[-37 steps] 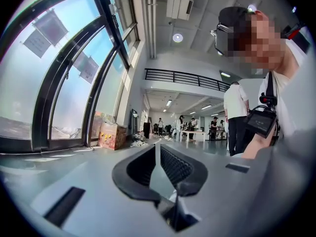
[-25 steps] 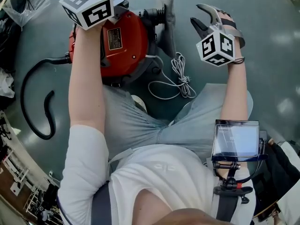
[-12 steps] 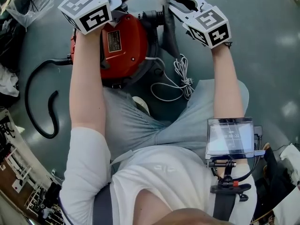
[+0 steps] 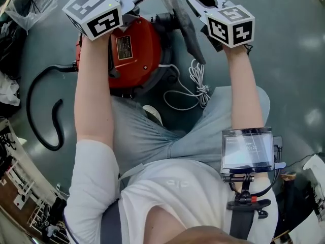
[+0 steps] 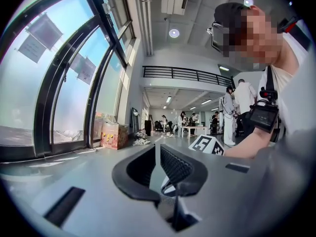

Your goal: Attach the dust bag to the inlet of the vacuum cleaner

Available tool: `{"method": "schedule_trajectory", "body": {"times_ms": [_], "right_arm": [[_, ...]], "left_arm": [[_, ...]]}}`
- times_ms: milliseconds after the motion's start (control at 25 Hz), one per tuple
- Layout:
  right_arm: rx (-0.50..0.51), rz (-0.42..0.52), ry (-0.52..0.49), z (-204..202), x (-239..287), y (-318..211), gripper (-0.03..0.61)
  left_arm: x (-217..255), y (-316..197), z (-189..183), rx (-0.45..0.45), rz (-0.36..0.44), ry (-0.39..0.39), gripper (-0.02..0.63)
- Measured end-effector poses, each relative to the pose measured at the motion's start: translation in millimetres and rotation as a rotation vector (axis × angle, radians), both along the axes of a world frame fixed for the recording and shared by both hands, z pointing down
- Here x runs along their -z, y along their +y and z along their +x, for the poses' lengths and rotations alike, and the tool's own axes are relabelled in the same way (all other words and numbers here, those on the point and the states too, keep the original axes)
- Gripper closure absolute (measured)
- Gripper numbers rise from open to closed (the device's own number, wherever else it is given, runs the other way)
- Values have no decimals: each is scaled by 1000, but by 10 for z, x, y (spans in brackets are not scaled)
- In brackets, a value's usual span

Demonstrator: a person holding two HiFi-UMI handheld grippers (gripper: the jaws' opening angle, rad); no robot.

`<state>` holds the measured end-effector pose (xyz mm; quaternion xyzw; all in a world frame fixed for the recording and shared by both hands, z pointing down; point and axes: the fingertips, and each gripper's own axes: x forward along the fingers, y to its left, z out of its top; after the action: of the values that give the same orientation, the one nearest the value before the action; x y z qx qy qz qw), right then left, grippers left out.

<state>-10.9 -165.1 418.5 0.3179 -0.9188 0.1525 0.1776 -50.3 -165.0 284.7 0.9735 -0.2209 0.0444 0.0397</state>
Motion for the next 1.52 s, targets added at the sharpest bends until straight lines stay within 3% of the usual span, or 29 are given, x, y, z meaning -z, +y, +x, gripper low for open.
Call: {"method": "schedule_trajectory", "body": {"times_ms": [80, 160, 200, 280, 400, 560, 640, 720, 800, 880, 960, 1160, 1240, 1320, 1440, 1520], "right_arm": [[76, -65, 176, 276, -241, 100, 571], [225, -133, 376, 443, -600, 378, 571], [307, -177, 408, 432, -725, 548, 571], [439, -240, 362, 241, -792, 814, 571], [551, -272, 273, -72, -692, 1017, 572], [687, -291, 226, -71, -513, 1242, 572], [659, -269, 200, -2, -402, 1180, 572], [543, -216, 181, 127, -305, 952, 572], [475, -136, 96, 152, -130, 797, 572], [501, -66, 23, 25, 23, 817, 572], [515, -24, 28, -92, 64, 843, 572], [473, -27, -35, -211, 84, 786, 572], [374, -53, -74, -16, 134, 587, 572], [291, -64, -1, 171, 38, 418, 572], [354, -77, 257, 126, -434, 551, 572], [383, -81, 354, 28, -650, 612, 572]], "left_arm": [[21, -14, -22, 8, -4, 20, 575], [28, -11, -36, 11, -5, 32, 575], [30, -13, -38, 13, -5, 38, 575], [45, -27, -37, 21, -12, 49, 575], [58, -35, -44, 23, -16, 48, 575], [48, -5, -20, 15, -10, 31, 575], [36, -6, -20, 13, -8, 25, 575], [32, -18, -34, 18, -12, 32, 575], [30, -24, -45, 19, -12, 36, 575], [24, -25, -48, 15, -2, 30, 575], [24, -25, -41, 19, -5, 33, 575], [19, -33, -61, 28, -14, 36, 575], [35, -23, -52, 27, -11, 33, 575], [48, -8, -30, 20, -5, 26, 575], [43, -2, -19, 14, -1, 15, 575], [59, -6, -29, 15, -3, 22, 575]]}}
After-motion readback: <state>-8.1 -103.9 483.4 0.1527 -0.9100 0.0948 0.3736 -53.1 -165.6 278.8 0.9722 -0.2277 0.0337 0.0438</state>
